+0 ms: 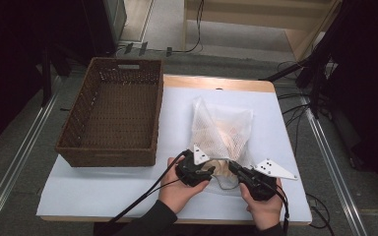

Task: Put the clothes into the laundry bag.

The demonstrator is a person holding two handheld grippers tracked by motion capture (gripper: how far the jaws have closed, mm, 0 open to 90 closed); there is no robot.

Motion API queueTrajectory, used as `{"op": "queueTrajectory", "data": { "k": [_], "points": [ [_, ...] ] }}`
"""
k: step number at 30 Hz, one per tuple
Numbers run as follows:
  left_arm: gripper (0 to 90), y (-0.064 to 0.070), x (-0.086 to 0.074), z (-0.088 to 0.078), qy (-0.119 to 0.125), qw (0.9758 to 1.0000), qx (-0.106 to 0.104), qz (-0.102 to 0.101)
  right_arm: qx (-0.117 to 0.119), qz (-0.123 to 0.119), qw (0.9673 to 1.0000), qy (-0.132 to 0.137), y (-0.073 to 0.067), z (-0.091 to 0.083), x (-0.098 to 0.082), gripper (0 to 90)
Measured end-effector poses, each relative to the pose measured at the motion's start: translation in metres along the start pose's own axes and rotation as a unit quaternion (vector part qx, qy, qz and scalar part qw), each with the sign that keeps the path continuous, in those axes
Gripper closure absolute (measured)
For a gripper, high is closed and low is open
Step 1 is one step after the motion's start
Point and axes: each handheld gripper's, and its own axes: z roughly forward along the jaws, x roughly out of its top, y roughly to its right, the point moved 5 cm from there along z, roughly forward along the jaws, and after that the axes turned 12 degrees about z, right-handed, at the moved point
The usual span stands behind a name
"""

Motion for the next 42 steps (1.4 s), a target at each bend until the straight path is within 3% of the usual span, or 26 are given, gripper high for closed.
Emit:
{"op": "queueTrajectory", "data": {
  "k": [2, 4, 6, 7, 8, 10, 12, 14, 17, 18, 19, 21, 23, 24, 26, 28, 31, 35, 39, 41, 42],
  "points": [
    [42.3, 0.003, 0.004, 0.005, -0.001, 0.9995, 0.028, 0.011, 0.002, 0.001, 1.0, 0.002, 0.0, -0.001, 0.001, 90.0],
    [50.2, 0.001, 0.007, 0.009, -0.005, 0.9985, 0.053, 0.012, 0.003, 0.004, 1.0, 0.002, 0.001, -0.001, 0.001, 90.0],
    [67.6, -0.001, 0.011, 0.011, -0.004, 0.9983, 0.056, 0.016, 0.004, 0.005, 1.0, 0.0, 0.0, 0.0, 0.001, 90.0],
    [78.3, 0.0, 0.013, 0.012, 0.0, 0.9989, 0.046, 0.007, 0.005, 0.003, 1.0, -0.001, -0.001, 0.001, 0.0, 90.0],
    [81.3, 0.0, 0.016, 0.012, 0.007, 0.9994, 0.035, 0.004, 0.007, 0.002, 1.0, -0.001, -0.003, 0.002, 0.0, 90.0],
    [84.5, 0.001, 0.022, 0.007, 0.052, 0.9978, 0.042, -0.004, 0.009, -0.002, 1.0, -0.002, -0.006, 0.002, -0.001, 90.0],
    [84.8, -0.002, 0.028, 0.006, 0.087, 0.9946, 0.04, -0.04, 0.013, 0.0, 0.9999, -0.002, -0.009, 0.003, -0.002, 90.0],
    [84.9, -0.009, 0.032, 0.01, 0.105, 0.991, 0.048, -0.068, 0.019, 0.003, 0.9998, -0.002, -0.011, 0.003, -0.001, 90.0],
    [84.8, -0.022, 0.034, 0.016, 0.125, 0.983, 0.092, -0.099, 0.019, 0.005, 0.9998, -0.005, -0.012, 0.004, -0.003, 90.0],
    [84.7, -0.028, 0.033, 0.02, 0.123, 0.9804, 0.116, -0.101, 0.017, 0.001, 0.9998, -0.006, -0.011, 0.005, -0.004, 90.0],
    [84.3, -0.033, 0.032, 0.025, 0.112, 0.9809, 0.119, -0.106, 0.015, 0.002, 0.9998, -0.012, -0.011, 0.006, -0.007, 90.0],
    [82.2, -0.038, 0.027, 0.038, 0.074, 0.9868, 0.075, -0.123, 0.012, 0.0, 0.9997, -0.021, -0.01, 0.01, -0.012, 90.0],
    [78.1, -0.039, 0.026, 0.032, 0.066, 0.9913, 0.061, -0.096, 0.001, -0.009, 0.9994, -0.034, -0.006, 0.015, -0.018, 90.0],
    [72.9, -0.037, 0.024, 0.028, 0.061, 0.9944, 0.042, -0.076, -0.001, -0.008, 0.9993, -0.037, -0.004, 0.017, -0.02, 90.0],
    [59.2, -0.034, 0.019, 0.02, 0.058, 0.9963, 0.023, -0.059, -0.006, -0.002, 0.999, -0.044, 0.001, 0.019, -0.022, 90.0],
    [55.8, -0.029, 0.011, 0.008, 0.066, 0.9957, -0.001, -0.066, -0.008, 0.005, 0.9991, -0.042, 0.005, 0.019, -0.02, 90.0],
    [56.1, -0.021, 0.004, -0.006, 0.096, 0.9905, -0.041, -0.09, -0.005, 0.012, 0.9995, -0.029, 0.007, 0.016, -0.014, 90.0],
    [44.8, -0.001, 0.005, -0.006, 0.108, 0.9889, -0.078, -0.067, -0.006, 0.011, 0.9998, -0.014, 0.005, 0.01, -0.006, 90.0],
    [37.5, 0.008, 0.011, 0.006, 0.086, 0.9937, -0.055, -0.048, -0.007, 0.006, 0.9999, -0.013, 0.002, 0.009, -0.005, 90.0],
    [39.2, 0.01, 0.013, 0.015, 0.055, 0.9972, -0.032, -0.037, -0.006, 0.006, 0.9999, -0.013, 0.002, 0.009, -0.005, 90.0],
    [45.1, 0.01, 0.014, 0.019, 0.042, 0.9983, -0.024, -0.032, -0.005, 0.005, 0.9999, -0.013, 0.001, 0.009, -0.005, 90.0]
  ]
}}
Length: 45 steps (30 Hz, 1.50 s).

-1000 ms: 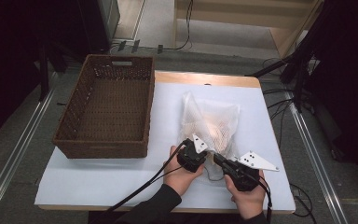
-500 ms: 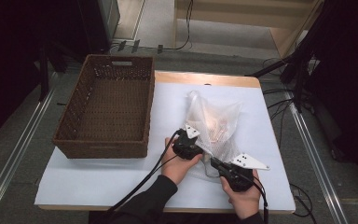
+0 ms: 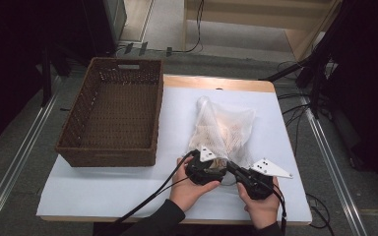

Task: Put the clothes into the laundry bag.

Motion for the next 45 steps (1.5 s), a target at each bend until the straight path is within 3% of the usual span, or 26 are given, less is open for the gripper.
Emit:
{"op": "queueTrajectory", "data": {
  "k": [3, 6, 10, 13, 17, 22, 25, 26, 27, 30, 32, 35, 37, 41, 45],
  "points": [
    [71.4, -0.001, 0.008, 0.009, -0.014, 0.9998, 0.016, 0.005, 0.004, -0.002, 1.0, 0.002, -0.003, 0.0, 0.0, 90.0],
    [78.3, -0.002, 0.019, 0.018, -0.014, 0.9998, 0.012, -0.009, 0.005, -0.006, 1.0, 0.002, -0.006, 0.0, 0.0, 90.0],
    [79.6, -0.008, 0.03, 0.022, 0.02, 0.9987, 0.017, -0.043, -0.005, -0.003, 1.0, 0.006, -0.004, -0.002, 0.0, 90.0],
    [79.9, -0.013, 0.036, 0.021, 0.057, 0.9956, 0.039, -0.064, -0.006, 0.007, 0.9999, 0.008, 0.002, -0.003, 0.001, 90.0],
    [80.2, -0.021, 0.036, 0.026, 0.075, 0.9917, 0.057, -0.087, -0.007, 0.011, 0.9999, 0.002, 0.005, -0.002, -0.003, 90.0],
    [80.4, -0.033, 0.037, 0.03, 0.085, 0.9876, 0.084, -0.103, -0.009, 0.009, 0.9998, -0.017, 0.005, 0.002, -0.009, 90.0],
    [80.3, -0.048, 0.035, 0.033, 0.076, 0.9835, 0.106, -0.125, -0.01, 0.004, 0.9995, -0.028, 0.003, 0.006, -0.014, 90.0],
    [80.3, -0.052, 0.033, 0.036, 0.069, 0.9824, 0.104, -0.139, -0.01, 0.0, 0.9994, -0.033, 0.002, 0.007, -0.016, 90.0],
    [80.0, -0.052, 0.032, 0.038, 0.064, 0.9829, 0.094, -0.145, -0.011, -0.001, 0.9992, -0.038, 0.001, 0.008, -0.017, 90.0],
    [73.4, -0.046, 0.03, 0.037, 0.042, 0.9888, 0.052, -0.133, -0.021, -0.003, 0.9986, -0.049, 0.004, 0.011, -0.019, 90.0],
    [64.2, -0.042, 0.026, 0.029, 0.029, 0.9933, 0.041, -0.104, -0.03, 0.005, 0.9984, -0.047, 0.011, 0.011, -0.018, 90.0],
    [54.6, -0.037, 0.018, 0.011, 0.025, 0.9963, 0.026, -0.078, -0.043, 0.017, 0.9984, -0.034, 0.023, 0.009, -0.014, 88.5],
    [49.5, -0.032, 0.015, -0.005, 0.031, 0.9979, 0.025, -0.052, -0.039, 0.023, 0.9987, -0.026, 0.027, 0.007, -0.012, 79.3],
    [47.3, -0.028, 0.004, -0.036, 0.049, 0.9979, 0.04, -0.012, -0.019, 0.017, 0.9995, -0.016, 0.028, 0.0, -0.009, 62.8],
    [46.8, -0.031, -0.018, -0.055, 0.043, 0.9961, 0.077, 0.002, 0.001, 0.006, 1.0, -0.006, 0.03, -0.015, -0.008, 51.1]
  ]
}}
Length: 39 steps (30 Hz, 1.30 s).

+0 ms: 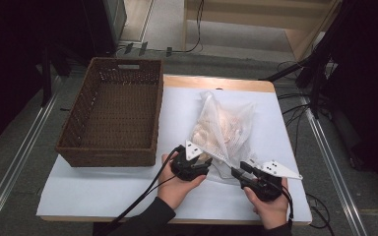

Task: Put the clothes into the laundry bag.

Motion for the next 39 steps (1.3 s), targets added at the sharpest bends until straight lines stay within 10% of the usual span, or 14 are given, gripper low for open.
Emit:
{"op": "queueTrajectory", "data": {
  "k": [12, 16, 24, 35, 39],
  "points": [
    [44.9, -0.021, -0.04, -0.007, -0.056, 0.9974, 0.03, -0.032, -0.078, 0.055, 0.9953, -0.018, 0.051, -0.015, -0.01, 44.9],
    [45.9, -0.016, -0.041, -0.005, -0.061, 0.9973, 0.04, -0.003, -0.097, 0.052, 0.9926, -0.05, 0.054, -0.008, -0.02, 46.0],
    [90.0, -0.004, -0.037, -0.006, -0.066, 0.9971, -0.008, 0.039, -0.144, 0.001, 0.9856, -0.089, 0.048, 0.001, -0.028, 88.7],
    [90.0, 0.0, -0.059, -0.038, -0.059, 0.996, -0.06, 0.03, -0.155, 0.034, 0.9838, -0.083, 0.059, -0.026, -0.032, 90.0],
    [88.7, -0.003, -0.055, -0.047, -0.027, 0.9976, -0.063, 0.012, -0.084, 0.035, 0.9955, -0.026, 0.042, -0.037, -0.027, 84.6]
  ]
}}
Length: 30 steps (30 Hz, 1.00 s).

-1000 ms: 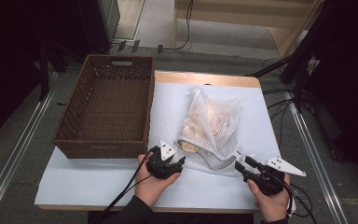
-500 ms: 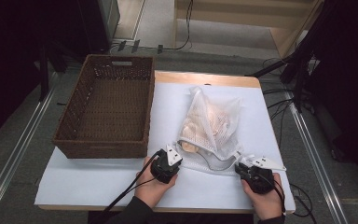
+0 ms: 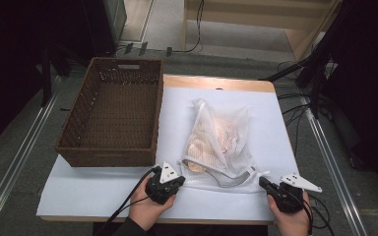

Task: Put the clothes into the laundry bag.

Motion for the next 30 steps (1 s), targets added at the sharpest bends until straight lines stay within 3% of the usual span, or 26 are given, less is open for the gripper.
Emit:
{"op": "queueTrajectory", "data": {
  "k": [1, 3, 7, 10, 12, 14, 16, 18, 20, 22, 26, 30],
  "points": [
    [86.7, 0.0, 0.003, -0.001, 0.007, 1.0, 0.0, -0.005, 0.027, -0.018, 0.9993, 0.017, -0.012, -0.004, 0.004, 80.4],
    [82.7, 0.001, 0.011, 0.0, 0.018, 0.9998, 0.002, -0.006, 0.053, -0.041, 0.9972, 0.033, -0.031, -0.004, 0.008, 73.3],
    [71.4, 0.007, 0.025, 0.009, 0.021, 0.9997, 0.015, 0.003, 0.081, -0.082, 0.9924, 0.041, -0.067, 0.01, 0.01, 53.3],
    [61.5, 0.008, 0.034, 0.016, 0.022, 0.9991, 0.035, -0.004, 0.062, -0.103, 0.9921, 0.037, -0.081, 0.024, 0.011, 44.0],
    [56.1, 0.009, 0.036, 0.022, 0.009, 0.9995, 0.03, -0.008, 0.038, -0.12, 0.9917, 0.026, -0.083, 0.034, 0.011, 41.8],
    [50.0, 0.013, 0.034, 0.032, -0.019, 0.9995, 0.026, -0.003, 0.015, -0.133, 0.9908, 0.019, -0.084, 0.042, 0.01, 43.1],
    [47.2, 0.017, 0.033, 0.038, -0.031, 0.999, 0.03, 0.003, 0.0, -0.149, 0.9888, 0.012, -0.086, 0.048, 0.01, 48.3],
    [45.9, 0.018, 0.033, 0.041, -0.036, 0.9988, 0.032, 0.004, -0.022, -0.163, 0.9863, 0.014, -0.087, 0.052, 0.01, 65.6],
    [45.7, 0.017, 0.035, 0.043, -0.036, 0.9987, 0.036, 0.001, -0.007, -0.153, 0.9881, 0.008, -0.088, 0.053, 0.012, 81.5],
    [45.8, 0.015, 0.039, 0.046, -0.035, 0.9986, 0.04, -0.004, 0.002, -0.14, 0.99, 0.011, -0.087, 0.053, 0.014, 89.5],
    [49.4, 0.009, 0.047, 0.057, -0.034, 0.9985, 0.038, -0.021, 0.023, -0.124, 0.9918, 0.017, -0.087, 0.051, 0.019, 90.0],
    [54.9, 0.008, 0.057, 0.071, -0.035, 0.9984, 0.022, -0.038, 0.038, -0.118, 0.9919, 0.028, -0.091, 0.047, 0.021, 90.0]
  ]
}}
